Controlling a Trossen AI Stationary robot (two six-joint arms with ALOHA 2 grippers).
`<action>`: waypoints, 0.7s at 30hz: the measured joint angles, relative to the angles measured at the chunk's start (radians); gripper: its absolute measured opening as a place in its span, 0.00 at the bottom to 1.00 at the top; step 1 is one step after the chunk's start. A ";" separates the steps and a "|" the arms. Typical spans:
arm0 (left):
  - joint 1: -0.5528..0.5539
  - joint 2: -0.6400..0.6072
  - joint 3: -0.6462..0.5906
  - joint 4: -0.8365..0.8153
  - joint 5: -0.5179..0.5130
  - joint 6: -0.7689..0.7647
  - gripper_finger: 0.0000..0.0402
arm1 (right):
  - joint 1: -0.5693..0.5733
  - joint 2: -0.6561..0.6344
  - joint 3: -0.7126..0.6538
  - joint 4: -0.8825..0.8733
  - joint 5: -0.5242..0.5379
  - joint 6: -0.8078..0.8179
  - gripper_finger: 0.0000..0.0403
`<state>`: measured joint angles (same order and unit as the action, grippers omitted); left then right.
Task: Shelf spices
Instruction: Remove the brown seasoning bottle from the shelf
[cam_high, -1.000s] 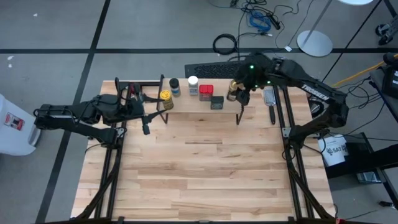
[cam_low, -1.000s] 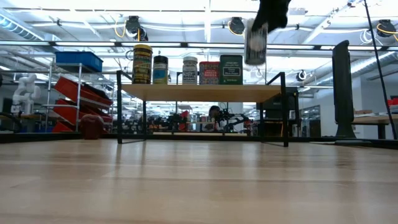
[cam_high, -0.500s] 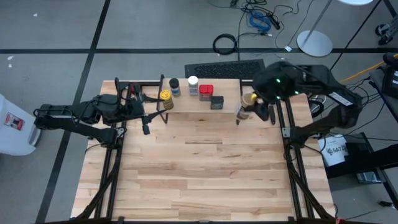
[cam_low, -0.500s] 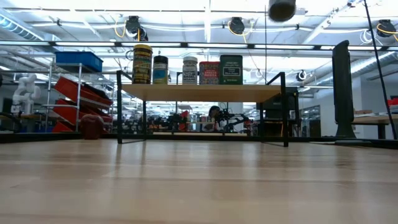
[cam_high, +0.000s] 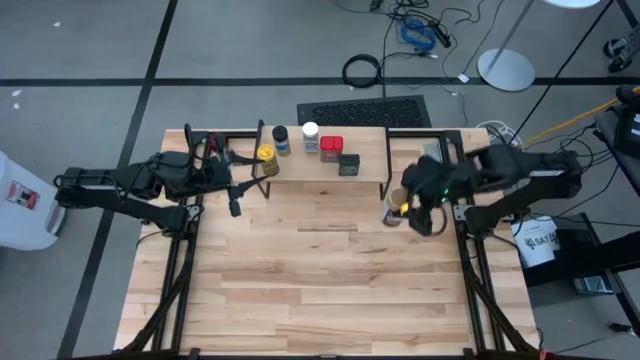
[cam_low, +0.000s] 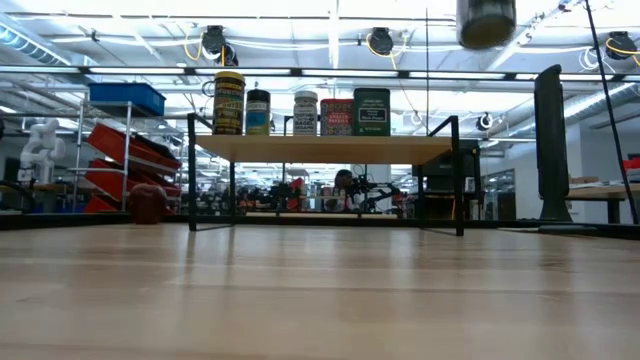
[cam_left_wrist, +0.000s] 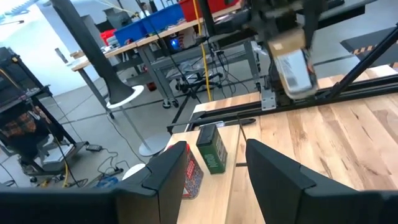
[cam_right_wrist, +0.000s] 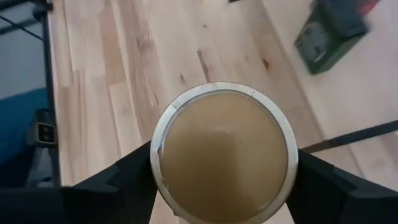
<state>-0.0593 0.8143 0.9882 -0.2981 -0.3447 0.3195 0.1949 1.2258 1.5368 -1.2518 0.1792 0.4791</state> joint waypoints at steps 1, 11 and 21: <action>0.000 0.000 0.000 0.000 0.000 0.000 0.44 | 0.012 -0.004 -0.039 0.031 0.006 0.008 0.67; 0.000 0.000 0.000 0.000 0.000 -0.008 0.44 | 0.063 -0.009 -0.433 0.430 0.076 0.085 0.67; 0.000 0.000 0.000 0.000 0.000 -0.024 0.44 | 0.062 -0.008 -0.709 0.650 0.090 0.232 0.67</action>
<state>-0.0593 0.8139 0.9882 -0.2977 -0.3447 0.2951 0.2573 1.2175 0.8275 -0.6023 0.2697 0.7111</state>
